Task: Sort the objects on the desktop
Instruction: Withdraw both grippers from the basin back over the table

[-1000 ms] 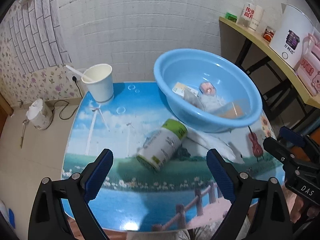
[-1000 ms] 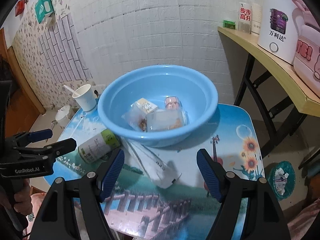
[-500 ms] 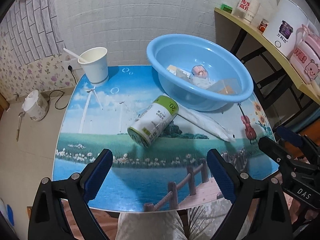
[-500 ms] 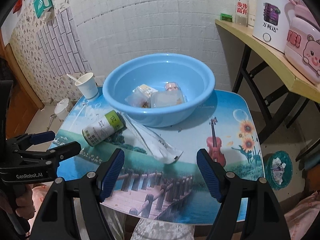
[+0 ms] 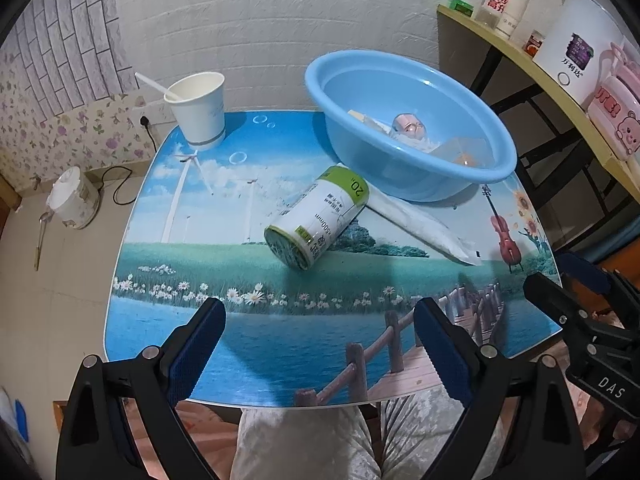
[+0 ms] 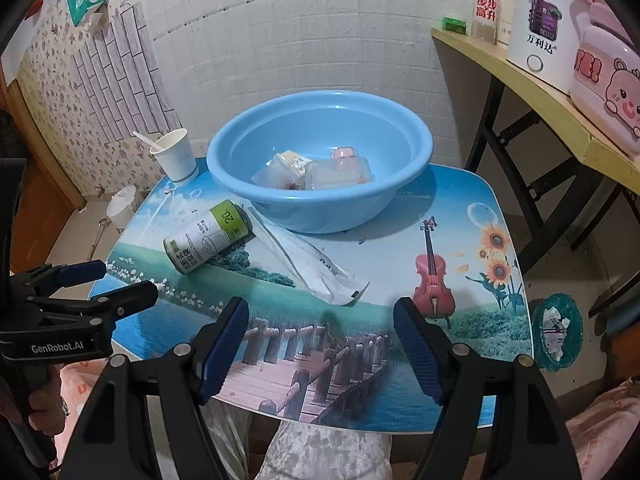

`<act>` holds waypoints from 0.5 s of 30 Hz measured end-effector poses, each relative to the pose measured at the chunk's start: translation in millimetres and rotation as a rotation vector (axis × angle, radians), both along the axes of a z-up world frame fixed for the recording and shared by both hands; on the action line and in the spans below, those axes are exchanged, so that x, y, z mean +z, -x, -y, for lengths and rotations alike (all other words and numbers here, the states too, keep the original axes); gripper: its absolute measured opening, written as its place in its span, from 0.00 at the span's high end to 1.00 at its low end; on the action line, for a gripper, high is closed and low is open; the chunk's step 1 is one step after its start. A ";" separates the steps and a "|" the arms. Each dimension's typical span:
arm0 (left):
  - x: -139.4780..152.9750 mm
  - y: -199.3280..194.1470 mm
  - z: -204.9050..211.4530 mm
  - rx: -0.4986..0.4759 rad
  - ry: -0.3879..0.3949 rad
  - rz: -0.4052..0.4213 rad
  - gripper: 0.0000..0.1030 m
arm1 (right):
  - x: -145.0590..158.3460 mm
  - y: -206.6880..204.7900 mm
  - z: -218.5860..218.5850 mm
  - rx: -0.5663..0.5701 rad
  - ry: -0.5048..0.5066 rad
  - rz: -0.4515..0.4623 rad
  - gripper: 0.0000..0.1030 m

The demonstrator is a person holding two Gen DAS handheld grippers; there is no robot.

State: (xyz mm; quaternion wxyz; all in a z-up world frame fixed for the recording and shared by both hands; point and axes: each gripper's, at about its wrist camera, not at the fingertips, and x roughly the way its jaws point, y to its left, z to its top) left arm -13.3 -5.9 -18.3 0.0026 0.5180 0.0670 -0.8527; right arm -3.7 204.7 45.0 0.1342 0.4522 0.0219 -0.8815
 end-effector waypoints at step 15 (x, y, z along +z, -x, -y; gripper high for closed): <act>-13.6 3.7 2.7 -0.008 0.002 0.018 0.08 | -11.6 5.4 1.2 0.004 0.010 0.020 0.26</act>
